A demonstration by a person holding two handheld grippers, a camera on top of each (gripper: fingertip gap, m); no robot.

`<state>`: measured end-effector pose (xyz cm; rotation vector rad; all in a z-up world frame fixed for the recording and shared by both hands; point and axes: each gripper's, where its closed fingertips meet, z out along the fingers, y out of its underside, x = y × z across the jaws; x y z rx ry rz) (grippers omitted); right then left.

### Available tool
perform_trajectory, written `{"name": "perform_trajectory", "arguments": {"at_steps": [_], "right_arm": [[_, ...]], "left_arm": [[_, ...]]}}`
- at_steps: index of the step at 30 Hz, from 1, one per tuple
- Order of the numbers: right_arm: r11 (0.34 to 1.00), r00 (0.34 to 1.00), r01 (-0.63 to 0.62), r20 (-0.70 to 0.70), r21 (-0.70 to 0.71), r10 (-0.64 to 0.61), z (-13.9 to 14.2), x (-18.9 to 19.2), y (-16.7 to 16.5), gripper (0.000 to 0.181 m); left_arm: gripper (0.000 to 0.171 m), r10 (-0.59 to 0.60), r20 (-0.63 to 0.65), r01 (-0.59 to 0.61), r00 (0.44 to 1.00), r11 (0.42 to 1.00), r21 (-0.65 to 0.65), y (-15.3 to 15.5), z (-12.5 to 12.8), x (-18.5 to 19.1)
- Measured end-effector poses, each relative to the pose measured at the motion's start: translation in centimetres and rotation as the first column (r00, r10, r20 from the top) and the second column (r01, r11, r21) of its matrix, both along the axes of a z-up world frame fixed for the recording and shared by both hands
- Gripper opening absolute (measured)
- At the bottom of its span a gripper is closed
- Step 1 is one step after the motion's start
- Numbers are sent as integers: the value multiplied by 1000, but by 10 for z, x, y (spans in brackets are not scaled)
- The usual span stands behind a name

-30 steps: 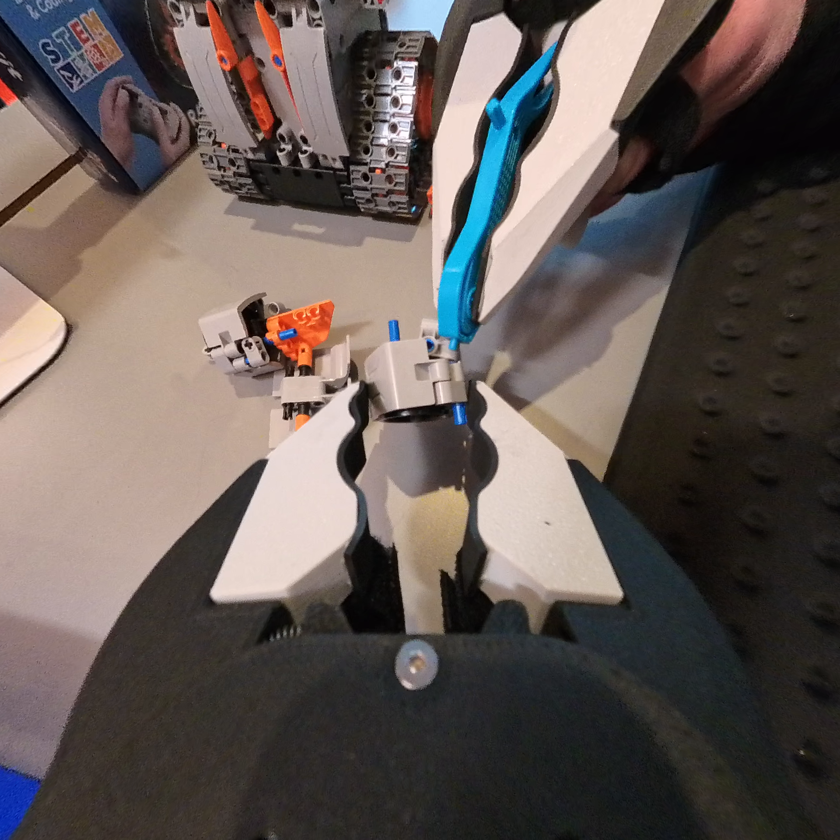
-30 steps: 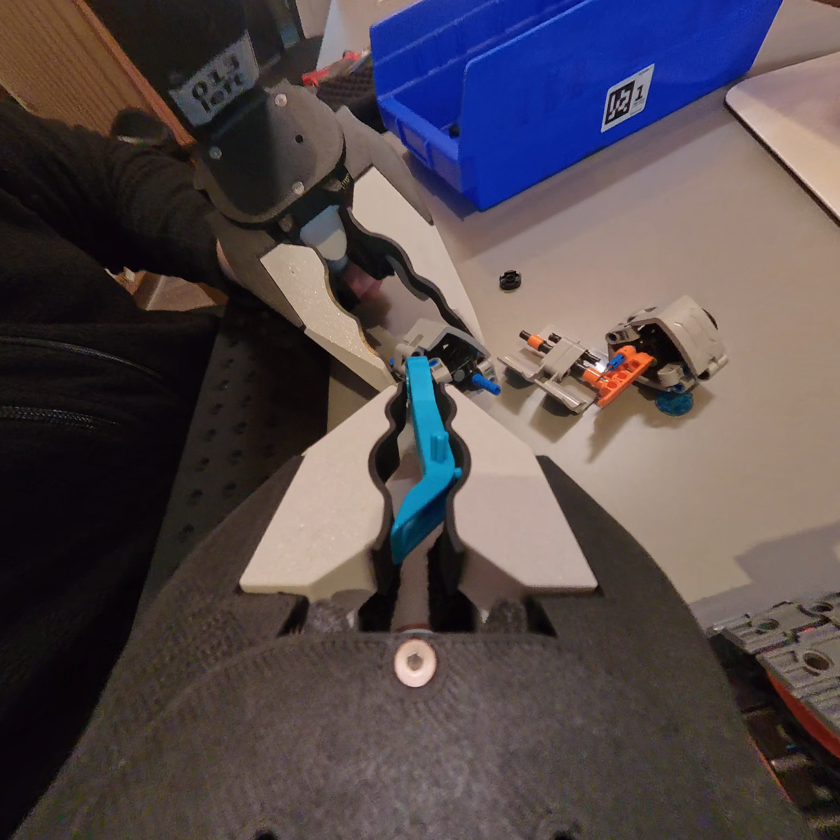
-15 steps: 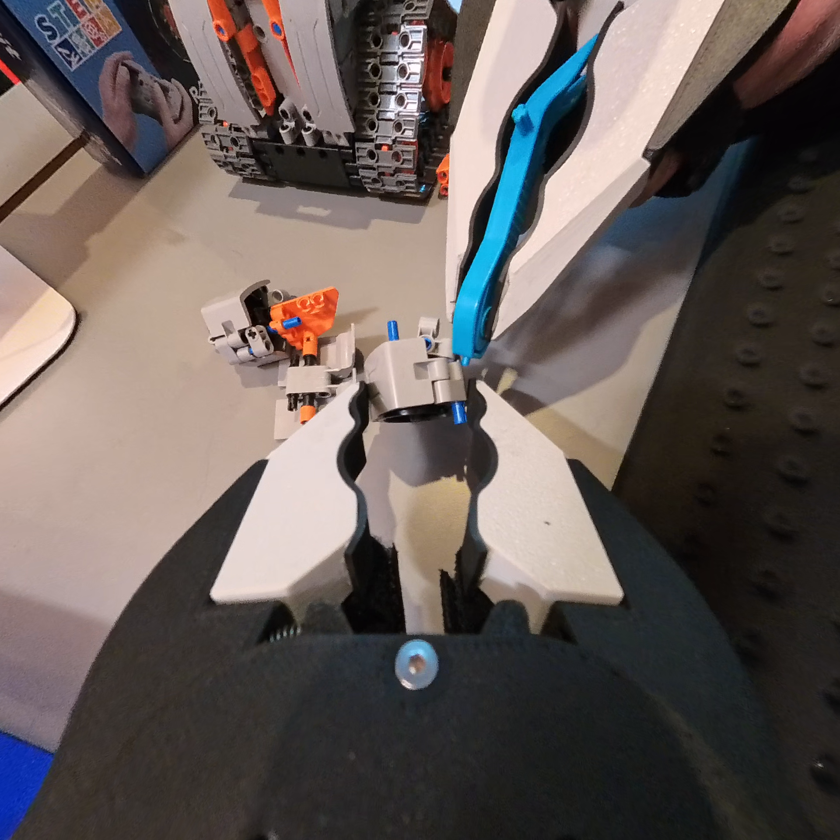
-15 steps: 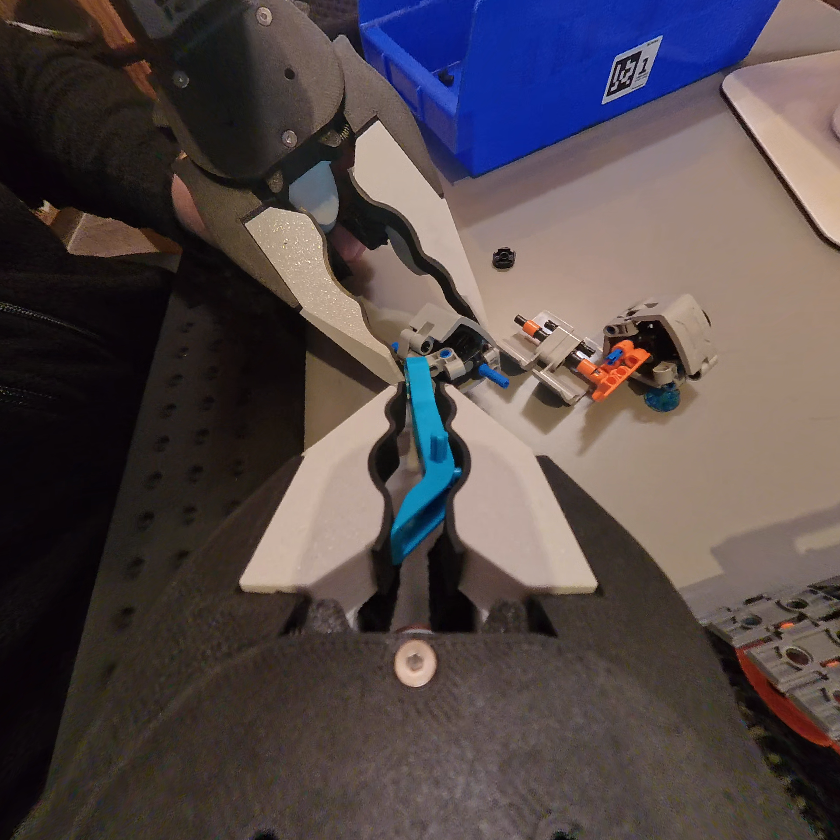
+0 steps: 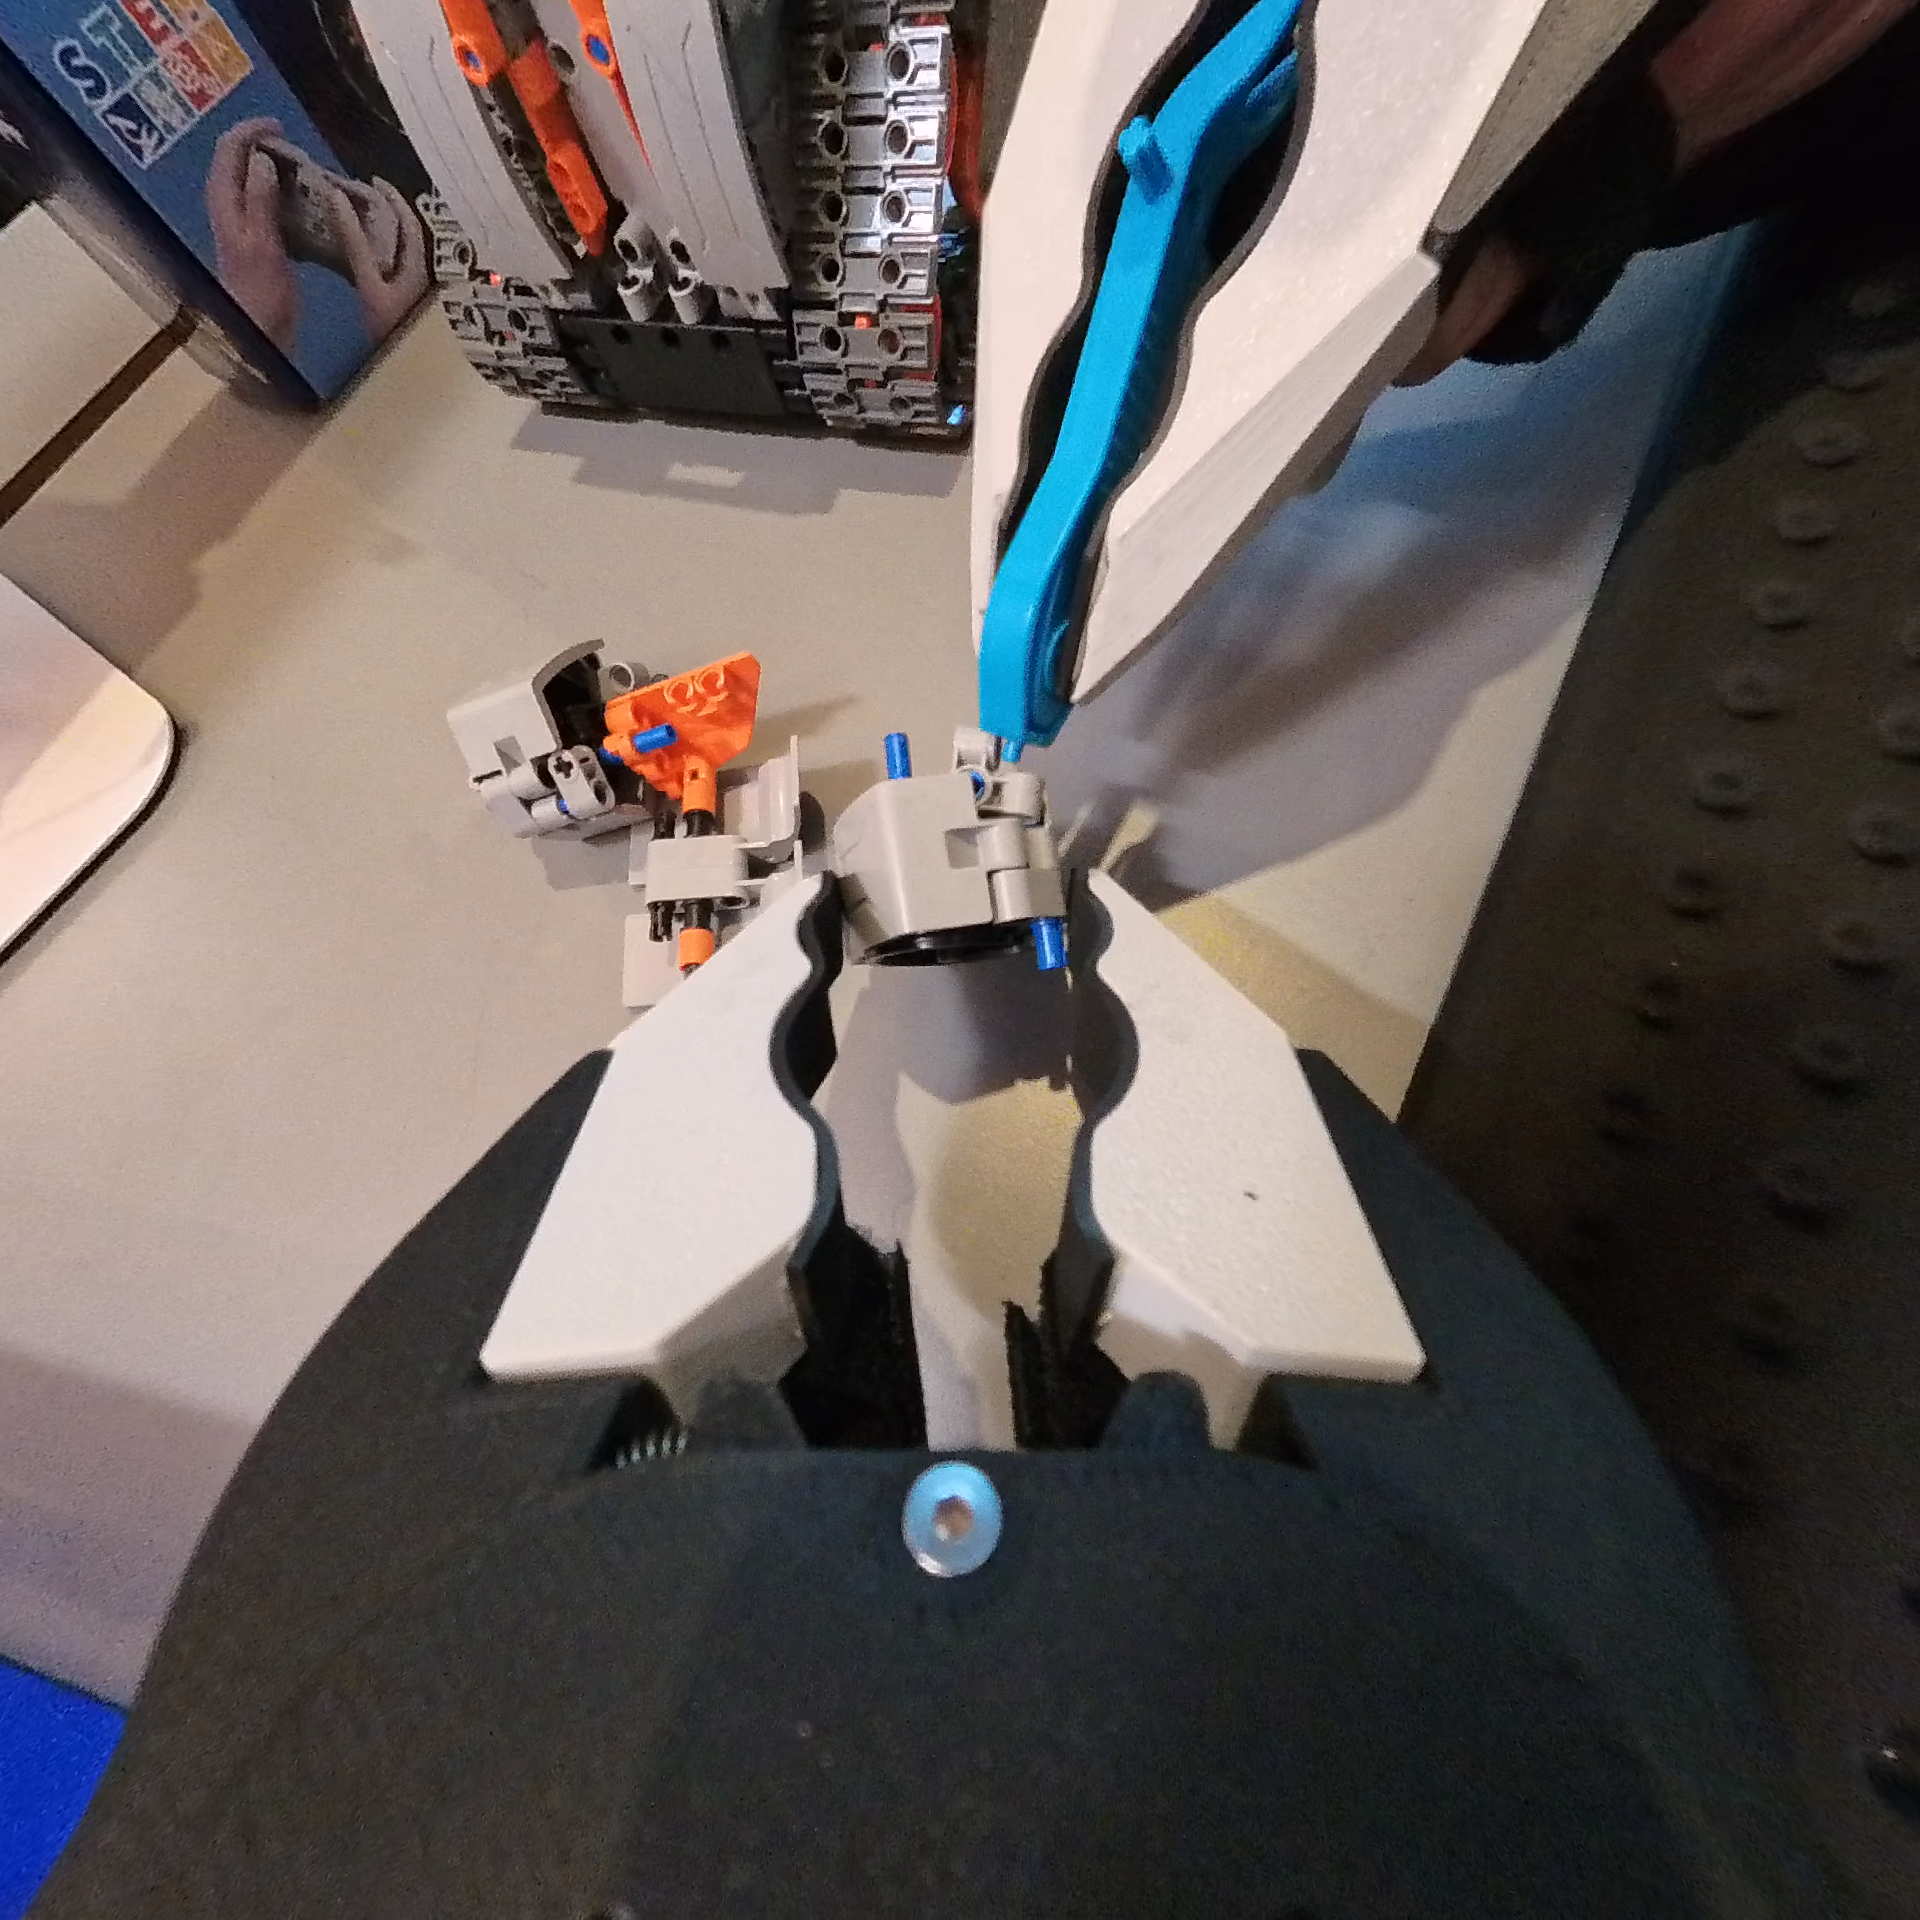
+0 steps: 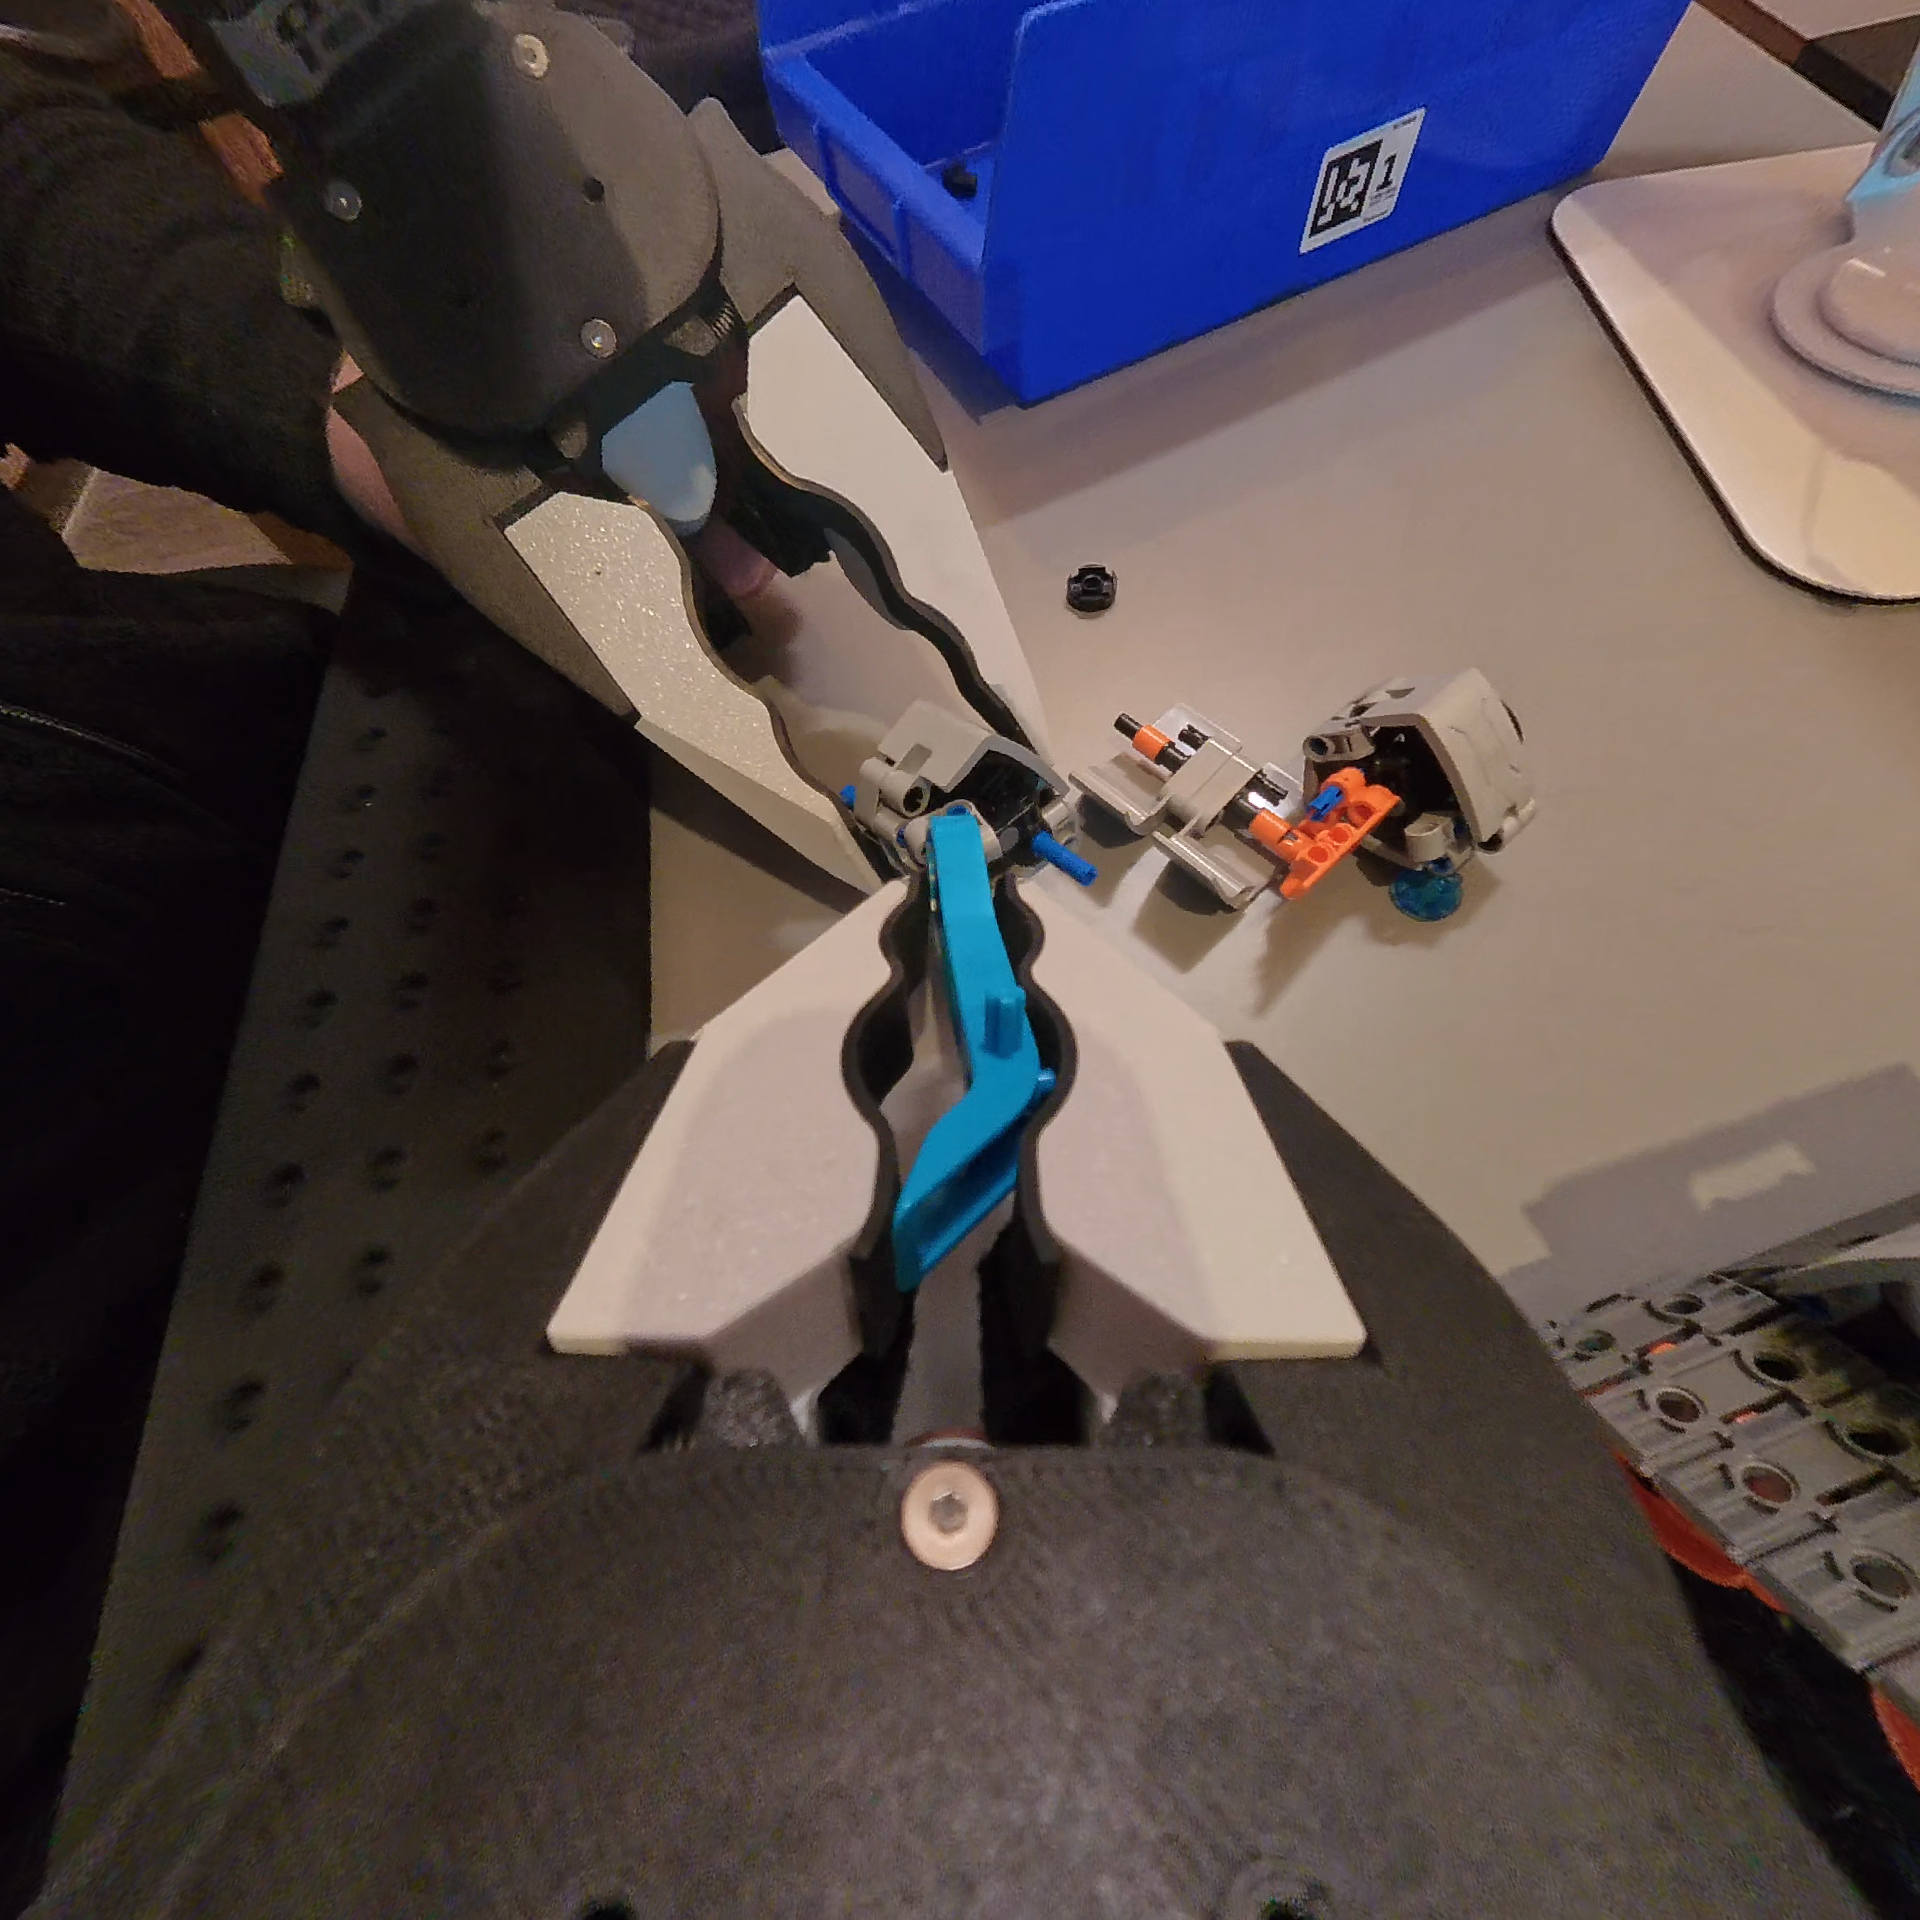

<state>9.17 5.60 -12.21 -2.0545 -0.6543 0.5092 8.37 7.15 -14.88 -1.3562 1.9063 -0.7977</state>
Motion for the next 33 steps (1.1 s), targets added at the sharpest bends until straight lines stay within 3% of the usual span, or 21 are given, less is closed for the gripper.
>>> {"name": "perform_trajectory", "arguments": {"at_steps": [8,10,14,20,33], "right_arm": [[998,998,60,11,-2,-60,-3,13,7,10],[999,999,52,9,-6,-52,-4,11,7,11],[999,999,-34,-27,33,35,14,-2,-4,10],[1000,1000,-25,6,-17,25,-3,-9,-3,11],[999,999,-5,-46,-34,3,-7,-8,0,10]], "left_arm": [[40,-30,2,30,1000,999,20,-7,0,0],[40,-12,7,11,1000,998,67,-1,1,1],[40,4,3,-4,1000,1000,10,2,1,0],[41,3,-1,-3,1000,1000,24,0,0,1],[40,16,-9,-15,1000,1000,18,1,-1,1]]}}
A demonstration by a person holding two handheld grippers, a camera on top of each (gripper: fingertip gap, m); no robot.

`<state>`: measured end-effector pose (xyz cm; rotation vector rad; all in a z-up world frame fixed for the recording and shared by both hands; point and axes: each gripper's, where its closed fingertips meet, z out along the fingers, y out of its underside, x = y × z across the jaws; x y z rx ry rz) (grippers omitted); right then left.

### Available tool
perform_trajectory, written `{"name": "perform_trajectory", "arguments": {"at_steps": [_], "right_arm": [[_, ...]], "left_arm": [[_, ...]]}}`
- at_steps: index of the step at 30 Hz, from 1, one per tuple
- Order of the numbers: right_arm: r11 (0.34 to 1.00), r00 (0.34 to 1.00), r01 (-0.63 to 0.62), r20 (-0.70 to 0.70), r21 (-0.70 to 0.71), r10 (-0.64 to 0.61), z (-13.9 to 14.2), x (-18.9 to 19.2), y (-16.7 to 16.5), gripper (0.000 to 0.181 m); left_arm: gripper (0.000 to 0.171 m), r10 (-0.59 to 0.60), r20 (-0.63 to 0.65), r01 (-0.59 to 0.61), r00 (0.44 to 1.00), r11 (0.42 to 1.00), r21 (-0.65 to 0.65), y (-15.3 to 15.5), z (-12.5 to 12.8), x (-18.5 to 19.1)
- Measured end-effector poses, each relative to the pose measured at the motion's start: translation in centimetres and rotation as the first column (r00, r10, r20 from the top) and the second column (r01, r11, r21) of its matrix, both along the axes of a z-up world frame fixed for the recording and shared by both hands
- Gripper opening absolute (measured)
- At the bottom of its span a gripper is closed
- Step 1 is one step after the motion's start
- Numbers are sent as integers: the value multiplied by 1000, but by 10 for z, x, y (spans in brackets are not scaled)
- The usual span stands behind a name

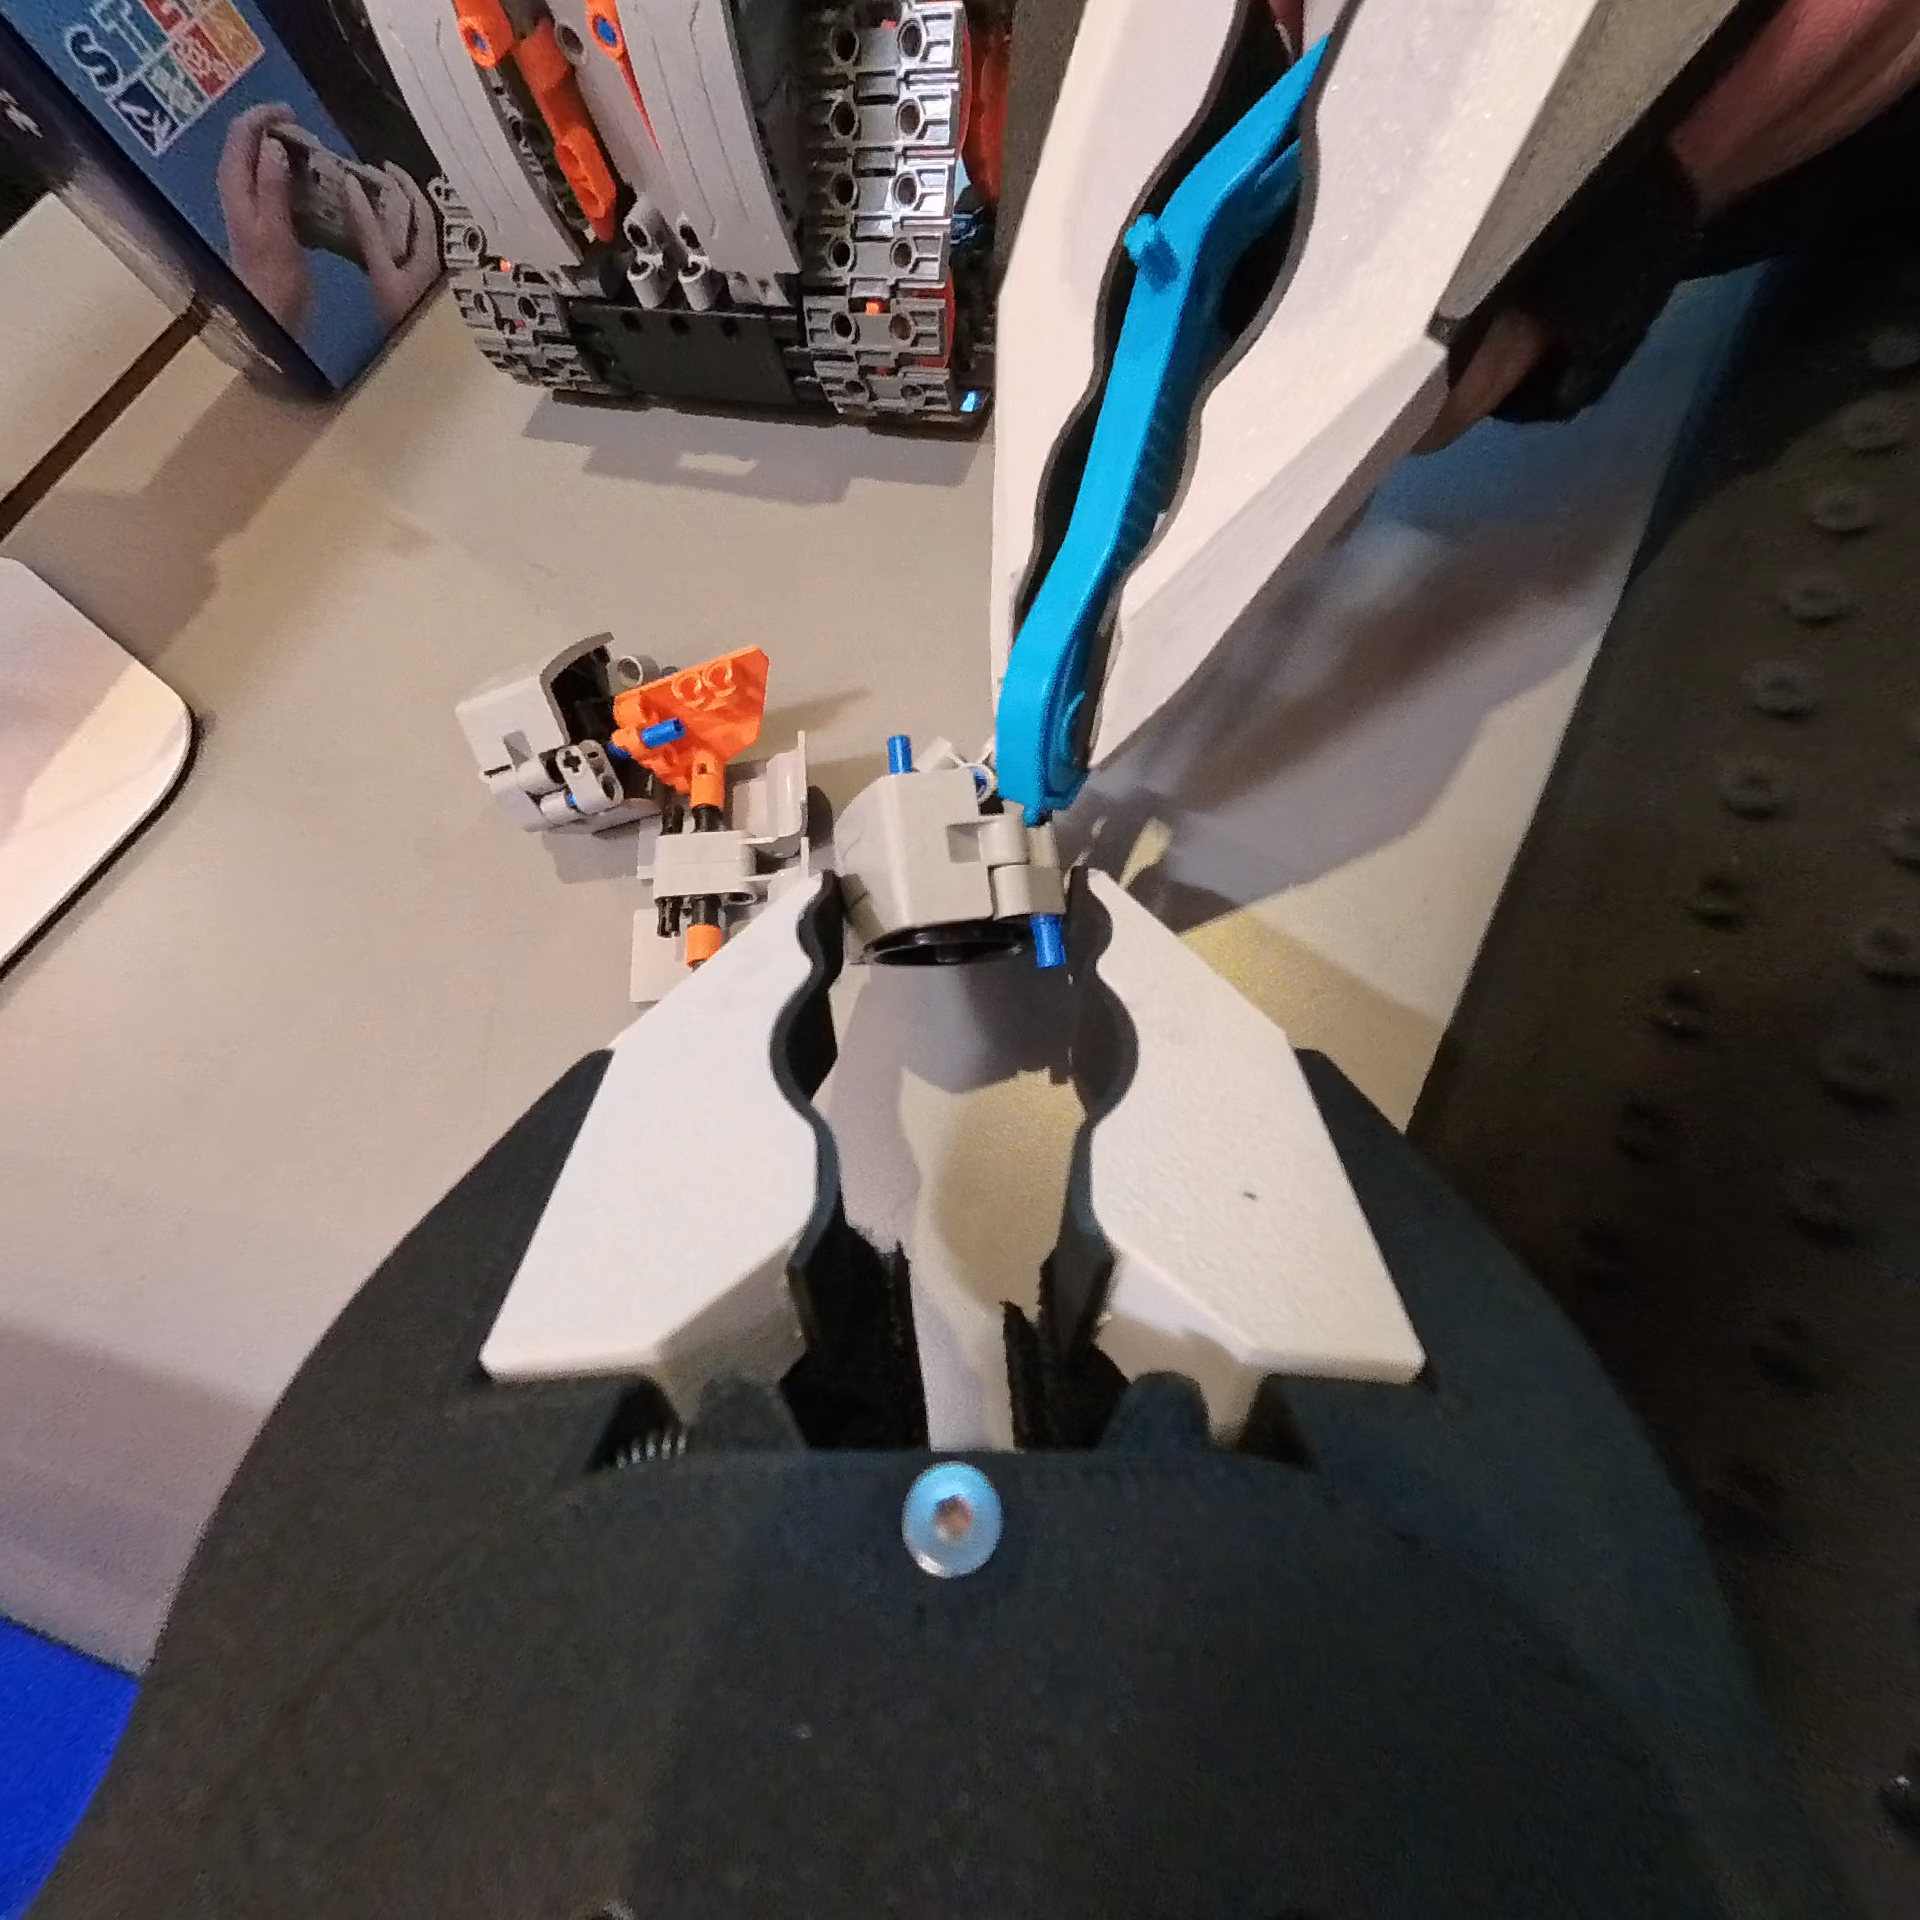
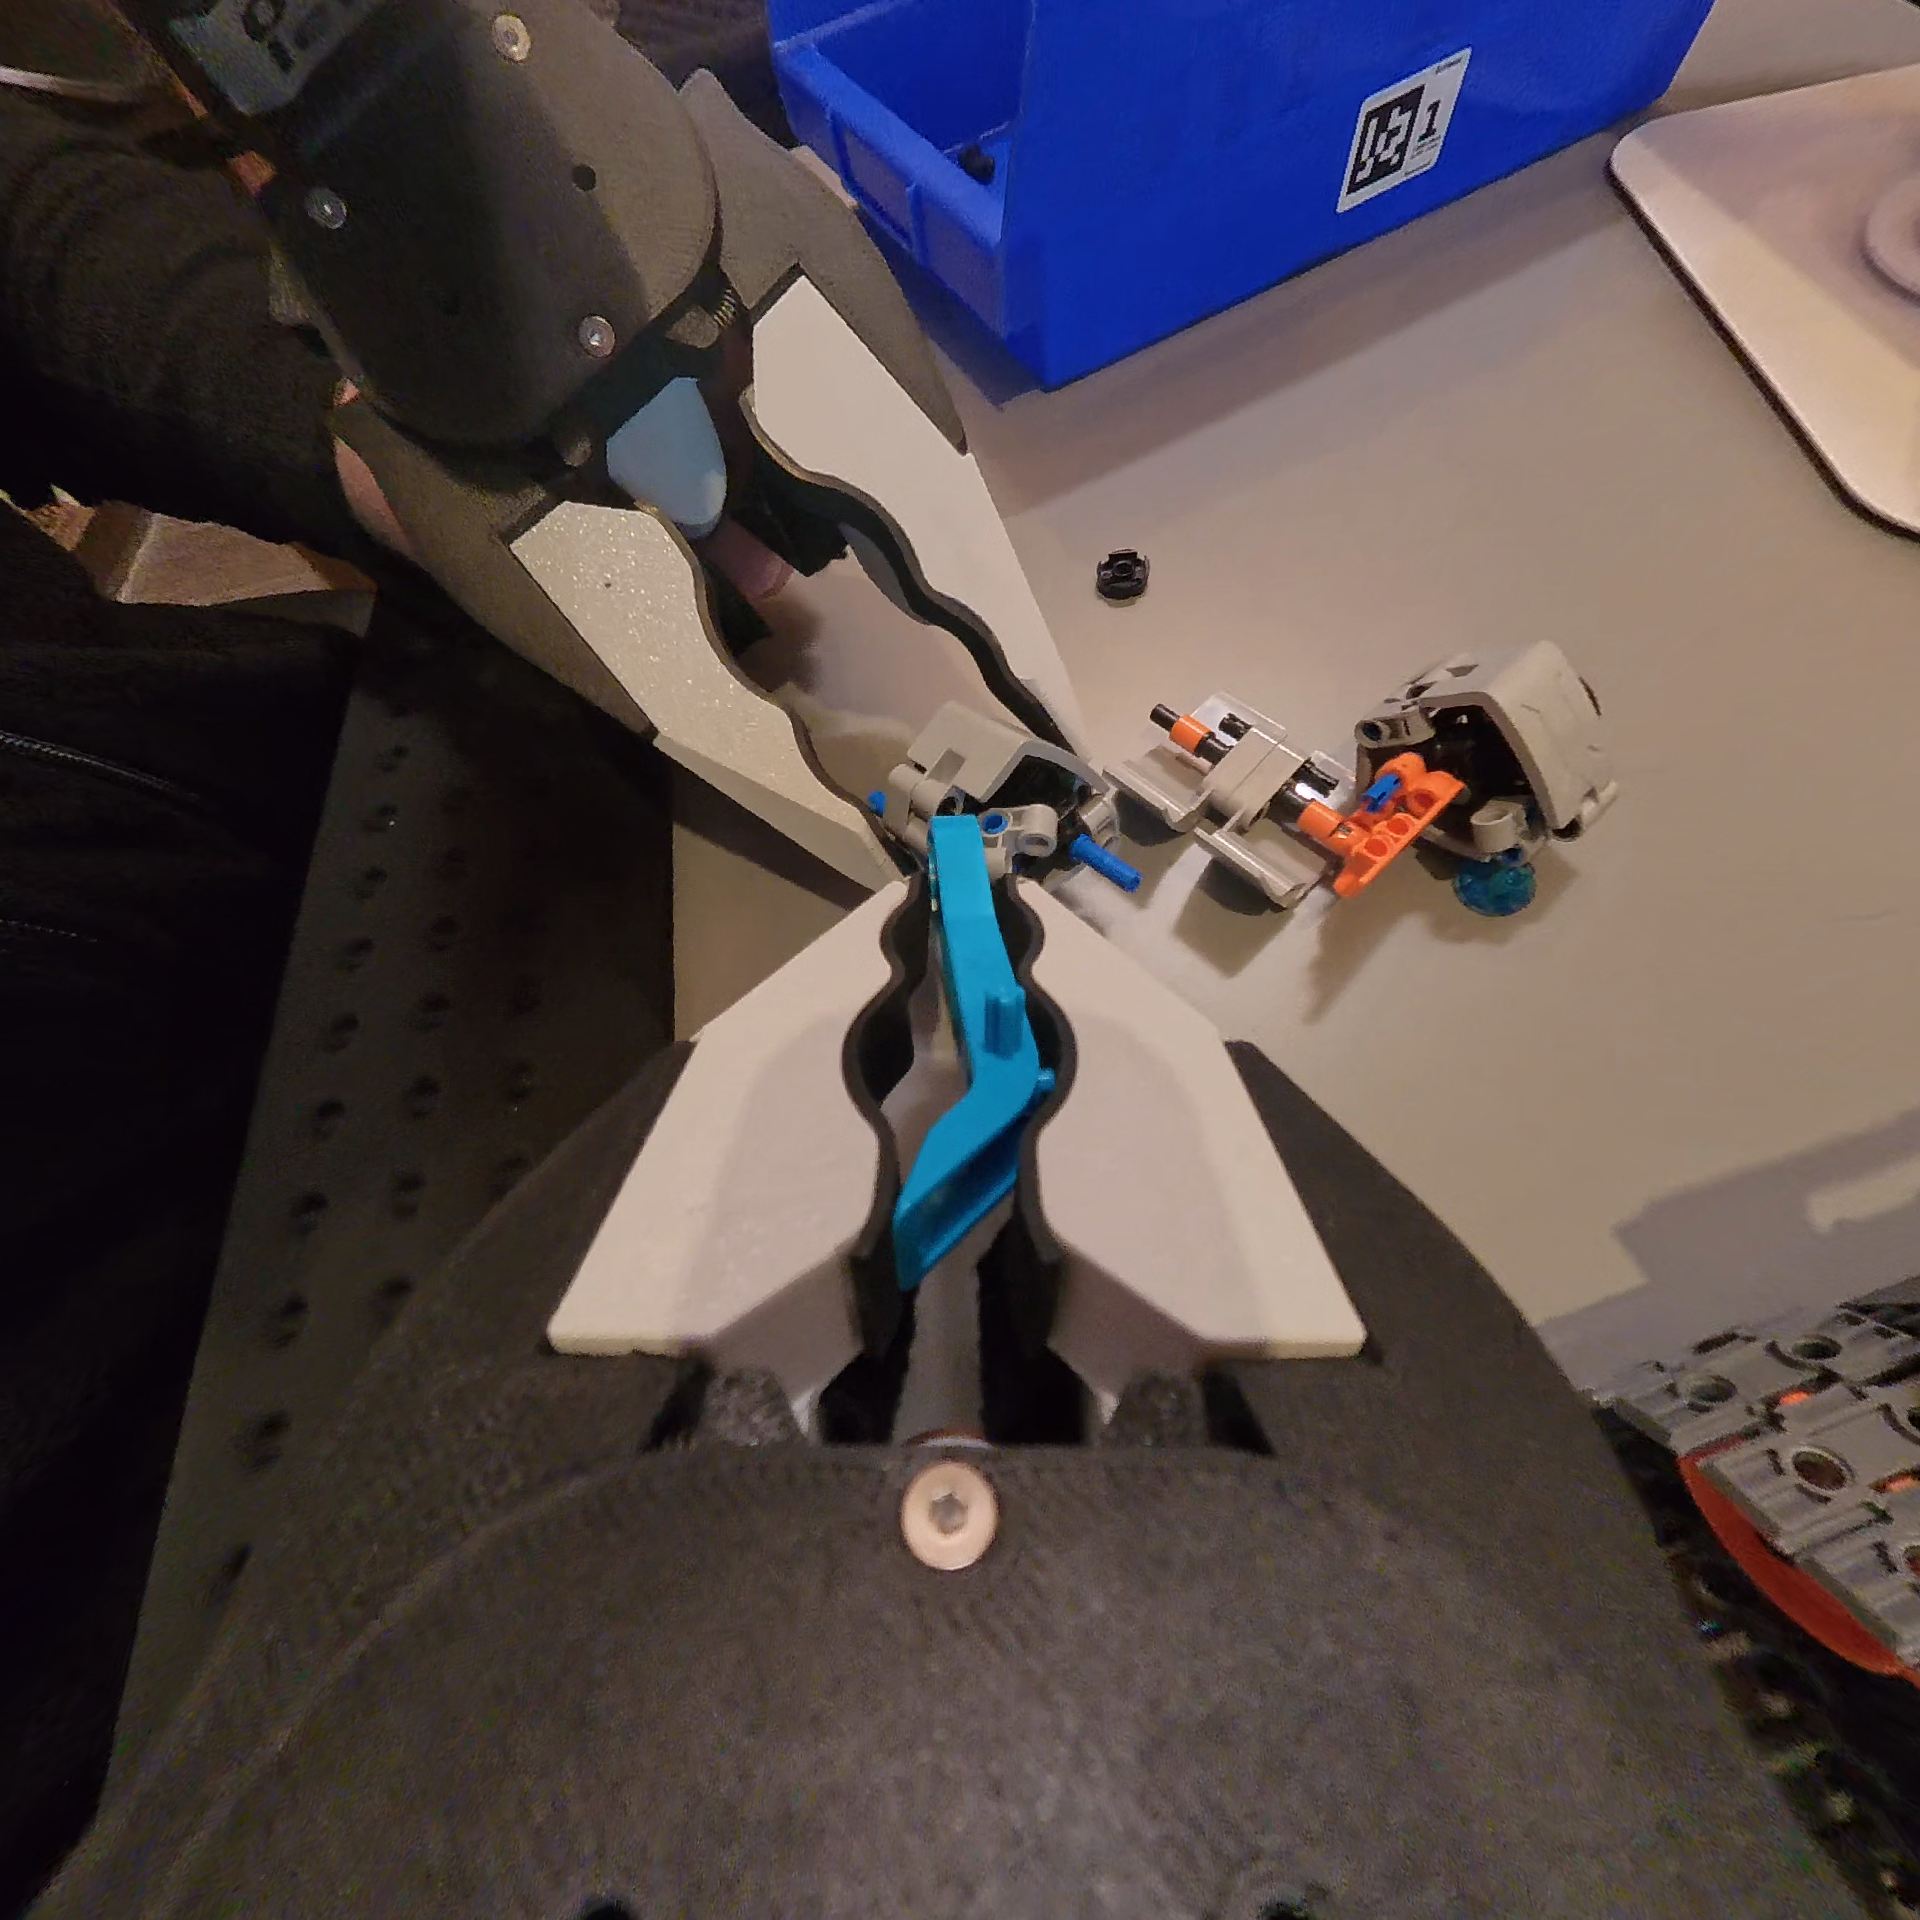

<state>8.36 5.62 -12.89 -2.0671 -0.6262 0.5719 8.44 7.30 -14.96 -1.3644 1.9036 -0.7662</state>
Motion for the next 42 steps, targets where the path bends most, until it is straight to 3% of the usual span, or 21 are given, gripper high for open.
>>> {"name": "perform_trajectory", "arguments": {"at_steps": [9,18,34,42], "right_arm": [[992,985,-112,-138,-60,102,0,-2,-5,11],[989,992,-120,17,-90,122,-13,-1,-6,10],[992,995,-100,10,-75,102,-20,-3,-3,10],[988,990,-114,-101,-108,103,-19,-3,-1,10]], "left_arm": [[40,-22,-1,22,1000,999,31,-4,-1,0],[40,-30,-51,33,998,998,57,-4,-12,-1],[39,-25,-70,29,997,997,70,-2,-16,-1],[39,-28,-68,30,997,999,25,-2,-16,0]]}}
